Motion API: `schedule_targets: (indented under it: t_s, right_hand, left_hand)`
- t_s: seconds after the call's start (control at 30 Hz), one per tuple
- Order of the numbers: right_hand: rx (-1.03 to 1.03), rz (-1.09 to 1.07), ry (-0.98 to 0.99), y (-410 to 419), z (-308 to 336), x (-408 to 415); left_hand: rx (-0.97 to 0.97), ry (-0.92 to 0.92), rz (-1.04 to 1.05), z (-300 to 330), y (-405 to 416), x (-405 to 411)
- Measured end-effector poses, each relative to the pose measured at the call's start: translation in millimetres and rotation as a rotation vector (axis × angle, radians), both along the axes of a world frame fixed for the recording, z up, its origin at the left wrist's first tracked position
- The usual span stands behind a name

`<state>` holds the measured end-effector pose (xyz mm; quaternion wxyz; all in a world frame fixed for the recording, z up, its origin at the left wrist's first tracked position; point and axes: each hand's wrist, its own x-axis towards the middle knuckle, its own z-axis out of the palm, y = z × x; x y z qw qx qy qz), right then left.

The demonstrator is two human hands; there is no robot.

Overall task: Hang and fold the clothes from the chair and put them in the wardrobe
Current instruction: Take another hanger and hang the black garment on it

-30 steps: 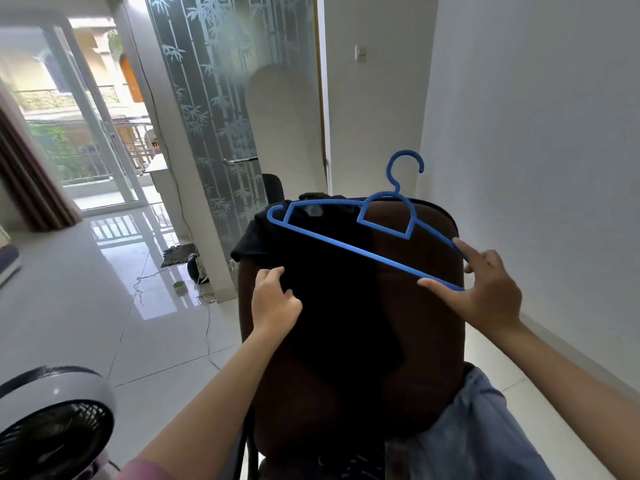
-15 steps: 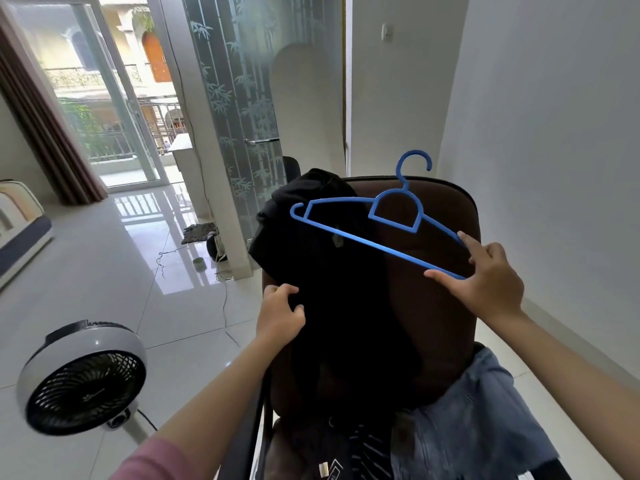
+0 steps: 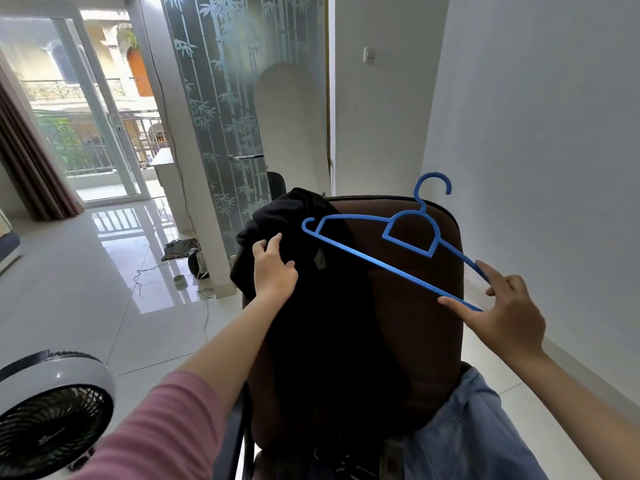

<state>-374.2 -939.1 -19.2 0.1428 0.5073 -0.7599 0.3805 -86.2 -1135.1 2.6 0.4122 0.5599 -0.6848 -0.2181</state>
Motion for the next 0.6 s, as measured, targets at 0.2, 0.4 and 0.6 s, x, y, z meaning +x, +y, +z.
schedule_targets:
  t_s: [0.2, 0.4, 0.6]
  right_hand:
    - [0.016, -0.056, -0.053, 4.1, -7.4, -12.9]
    - [0.021, -0.057, -0.086, 7.7, -14.9, -6.9]
    - [0.038, -0.055, -0.068, 16.7, -12.8, -9.4]
  left_hand:
    - [-0.072, -0.015, -0.024, -10.6, 15.0, -14.3]
    - [-0.086, -0.115, -0.209, -30.5, 32.5, -21.8]
    - [-0.027, -0.222, -0.135, -37.6, 21.2, -14.3]
